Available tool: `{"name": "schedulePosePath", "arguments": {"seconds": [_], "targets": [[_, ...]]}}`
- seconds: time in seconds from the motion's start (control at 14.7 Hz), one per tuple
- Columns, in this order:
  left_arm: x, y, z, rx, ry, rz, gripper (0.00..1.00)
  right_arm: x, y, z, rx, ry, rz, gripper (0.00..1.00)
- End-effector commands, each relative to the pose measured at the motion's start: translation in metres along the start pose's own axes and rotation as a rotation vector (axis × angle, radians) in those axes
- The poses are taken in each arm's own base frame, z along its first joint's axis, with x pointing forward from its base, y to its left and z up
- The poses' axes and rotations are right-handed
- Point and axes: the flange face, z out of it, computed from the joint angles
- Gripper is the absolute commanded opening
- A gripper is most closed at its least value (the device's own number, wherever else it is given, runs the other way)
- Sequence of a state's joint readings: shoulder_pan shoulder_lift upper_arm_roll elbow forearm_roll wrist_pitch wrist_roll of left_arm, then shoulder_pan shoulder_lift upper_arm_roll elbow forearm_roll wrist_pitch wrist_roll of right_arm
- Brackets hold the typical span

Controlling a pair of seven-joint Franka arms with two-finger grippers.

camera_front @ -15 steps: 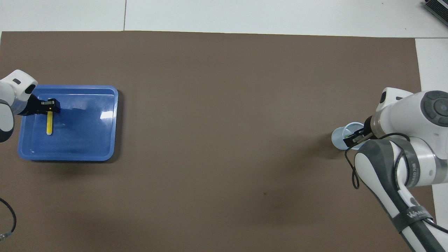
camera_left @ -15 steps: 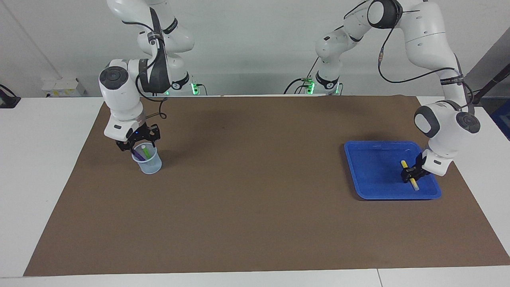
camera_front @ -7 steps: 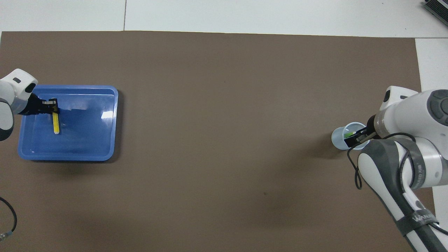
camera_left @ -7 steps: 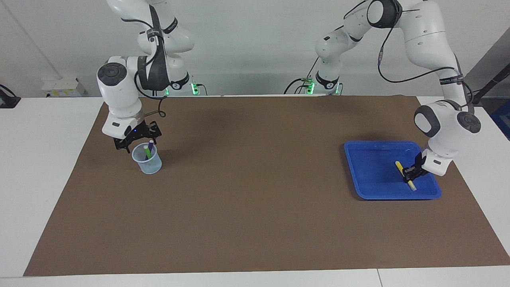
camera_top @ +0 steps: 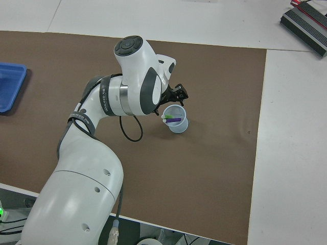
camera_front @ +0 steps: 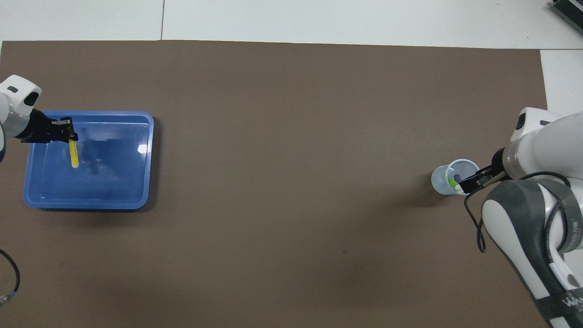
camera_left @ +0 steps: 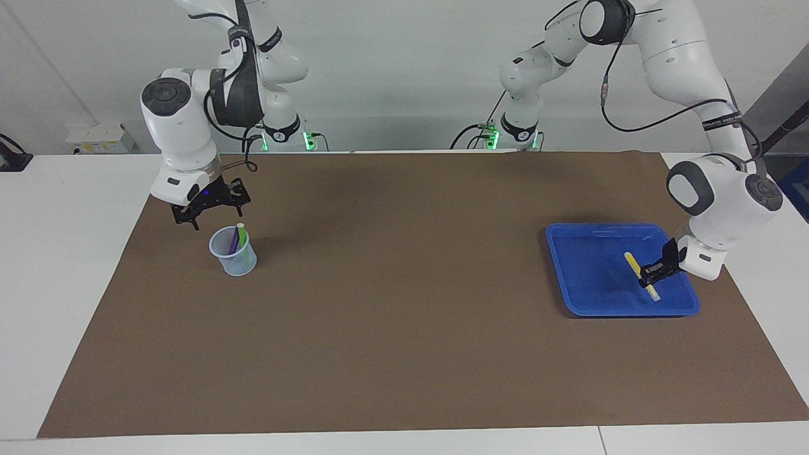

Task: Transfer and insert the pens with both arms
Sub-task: 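Lift the yellow pen with the left gripper while the right gripper approaches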

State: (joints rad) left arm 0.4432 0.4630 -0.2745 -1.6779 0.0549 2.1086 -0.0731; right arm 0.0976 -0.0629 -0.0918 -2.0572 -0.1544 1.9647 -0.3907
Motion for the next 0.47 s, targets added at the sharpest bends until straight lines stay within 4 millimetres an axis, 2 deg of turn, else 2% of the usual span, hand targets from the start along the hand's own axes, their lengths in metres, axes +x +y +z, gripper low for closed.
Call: {"name": "schedulePosePath", "arguments": {"seconds": [0.0,0.07,0.41], "targets": [[0.005,0.017,-0.021,-0.004,-0.039,-0.094,0.0,-0.004,0.002,-0.023,-0.004,-0.005,-0.001,1.0],[0.004,0.026,-0.024,0.002,-0.054,-0.133,0.0,-0.005,0.001,-0.026,0.001,-0.006,-0.002,1.0],[-0.015,0.048,-0.073,-0.061,-0.09,-0.417,0.0,-0.01,0.001,-0.061,0.038,0.014,0.023,1.0]]}}
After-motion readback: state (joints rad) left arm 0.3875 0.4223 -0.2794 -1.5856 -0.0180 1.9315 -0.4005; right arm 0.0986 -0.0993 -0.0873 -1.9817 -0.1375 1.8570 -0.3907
